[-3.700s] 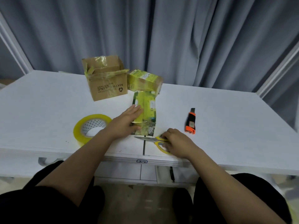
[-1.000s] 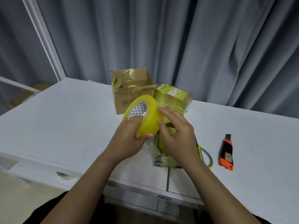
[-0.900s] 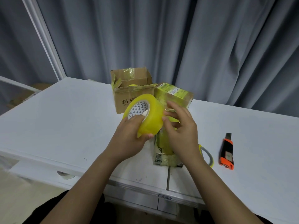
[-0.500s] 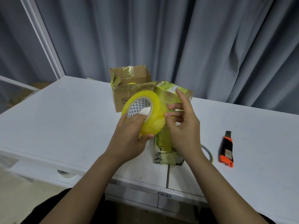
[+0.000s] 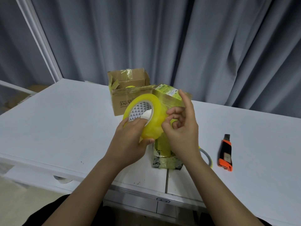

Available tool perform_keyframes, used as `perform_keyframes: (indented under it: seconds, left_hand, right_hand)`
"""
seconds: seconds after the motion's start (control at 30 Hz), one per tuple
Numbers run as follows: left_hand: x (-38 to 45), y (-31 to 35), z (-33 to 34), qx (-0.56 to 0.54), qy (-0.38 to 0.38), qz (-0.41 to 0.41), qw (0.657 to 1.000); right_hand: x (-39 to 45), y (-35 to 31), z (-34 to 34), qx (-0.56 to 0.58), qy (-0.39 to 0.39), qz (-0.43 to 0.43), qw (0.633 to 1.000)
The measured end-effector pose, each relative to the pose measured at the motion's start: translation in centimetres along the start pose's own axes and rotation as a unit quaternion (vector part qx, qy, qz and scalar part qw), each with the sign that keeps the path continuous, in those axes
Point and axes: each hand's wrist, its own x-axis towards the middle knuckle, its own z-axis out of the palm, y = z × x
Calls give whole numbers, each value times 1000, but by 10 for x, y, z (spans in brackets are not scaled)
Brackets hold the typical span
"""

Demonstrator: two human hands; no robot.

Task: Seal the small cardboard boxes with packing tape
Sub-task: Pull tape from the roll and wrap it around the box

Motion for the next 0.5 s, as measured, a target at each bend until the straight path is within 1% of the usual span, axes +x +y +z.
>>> perform_keyframes:
  seconds: [0.17,0.27,0.33,0.43,0.5]
  left_hand:
    - [-1,0,1,39,11,15,999]
    - [-1,-1,0,56,8,15,998]
    - [0,-1,0,67,3,16,998]
    - [-2,0,2,63,4,13,998]
    - [-2,-1,3,51,6,17,999]
  right_hand:
    - [5,0,-5,60,-12,84,995]
    - [6,0,-7,63,-9,106,992]
    - [4,0,-6,41,-9,95,995]
    - [-1,2,-5,-14,-27,39,999]
    - [-2,3,-3,-15,-46,20,999]
